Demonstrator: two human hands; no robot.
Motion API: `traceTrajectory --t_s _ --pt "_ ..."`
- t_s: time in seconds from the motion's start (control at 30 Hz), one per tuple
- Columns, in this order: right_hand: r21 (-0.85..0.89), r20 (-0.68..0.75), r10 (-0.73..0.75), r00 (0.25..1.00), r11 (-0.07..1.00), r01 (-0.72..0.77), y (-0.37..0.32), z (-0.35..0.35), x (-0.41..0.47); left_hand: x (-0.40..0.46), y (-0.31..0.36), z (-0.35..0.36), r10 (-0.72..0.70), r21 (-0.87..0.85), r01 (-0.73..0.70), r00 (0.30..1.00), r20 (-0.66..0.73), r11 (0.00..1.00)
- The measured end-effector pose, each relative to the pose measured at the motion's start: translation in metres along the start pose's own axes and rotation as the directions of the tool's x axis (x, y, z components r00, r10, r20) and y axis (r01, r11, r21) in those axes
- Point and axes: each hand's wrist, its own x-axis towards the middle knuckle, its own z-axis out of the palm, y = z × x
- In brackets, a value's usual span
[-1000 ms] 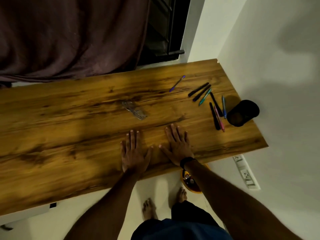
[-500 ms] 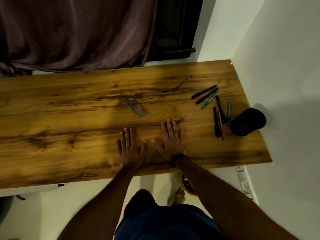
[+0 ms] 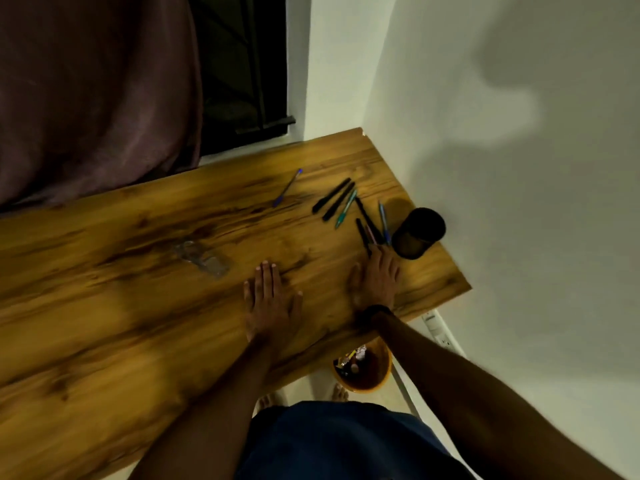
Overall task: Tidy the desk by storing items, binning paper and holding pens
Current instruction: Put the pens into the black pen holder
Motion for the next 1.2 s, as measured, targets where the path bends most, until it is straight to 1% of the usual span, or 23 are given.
traceTrajectory --t_s 0.1,0.2,0.33,0.5,0.67,0.77,0.83,0.9,0.97,1.0,1.07,1.2 --pt "-0.063 -0.009 0.049 0.999 0.997 -0.049 0.011 -0.002 0.003 0.014 0.004 0.000 0.022 -0.006 -0.022 1.000 0.013 1.000" --pt "-0.032 -0.031 0.012 0.999 0.999 -0.013 0.010 -0.003 0.000 0.020 0.005 -0.001 0.038 -0.011 -0.038 0.999 0.007 0.999" --pt "-0.040 -0.033 -0.008 0.999 0.999 0.006 0.006 -0.003 -0.013 0.021 0.003 -0.001 0.052 -0.034 -0.051 0.999 0.016 0.998" --pt "0.034 -0.038 0.038 0.999 0.999 -0.037 0.007 -0.002 -0.024 0.020 0.001 0.000 0.061 -0.024 -0.061 0.998 -0.021 0.998" --pt "0.049 -0.038 -0.039 0.999 0.998 0.041 0.015 -0.002 -0.022 0.019 0.004 0.000 0.048 -0.001 -0.048 0.999 -0.007 0.999" --pt "0.102 -0.012 -0.076 0.997 0.992 0.077 0.022 -0.002 -0.020 0.022 0.020 -0.004 -0.002 -0.081 0.002 1.000 -0.011 0.997" --pt "0.221 0.012 -0.077 0.997 0.973 0.073 0.025 -0.002 -0.019 0.025 0.047 -0.009 -0.038 -0.144 0.036 0.999 -0.016 0.989" --pt "0.374 0.030 -0.027 0.999 0.927 0.014 0.030 -0.003 -0.017 0.034 0.081 -0.013 -0.055 -0.170 0.052 0.998 -0.012 0.984" --pt "0.457 0.072 0.018 0.997 0.888 -0.049 0.036 -0.005 -0.011 0.049 0.116 -0.014 -0.107 -0.188 0.119 0.992 0.074 0.975" --pt "0.464 0.094 0.016 0.995 0.884 -0.058 0.039 -0.006 -0.007 0.057 0.130 -0.013 -0.171 -0.212 0.191 0.979 0.111 0.958" --pt "0.452 0.096 -0.035 0.995 0.892 -0.012 0.048 -0.007 -0.001 0.070 0.148 -0.008 -0.281 -0.232 0.309 0.949 0.144 0.922" --pt "0.465 0.085 -0.155 0.984 0.880 0.098 0.064 -0.014 0.010 0.082 0.156 -0.002 -0.348 -0.196 0.392 0.910 0.226 0.899"
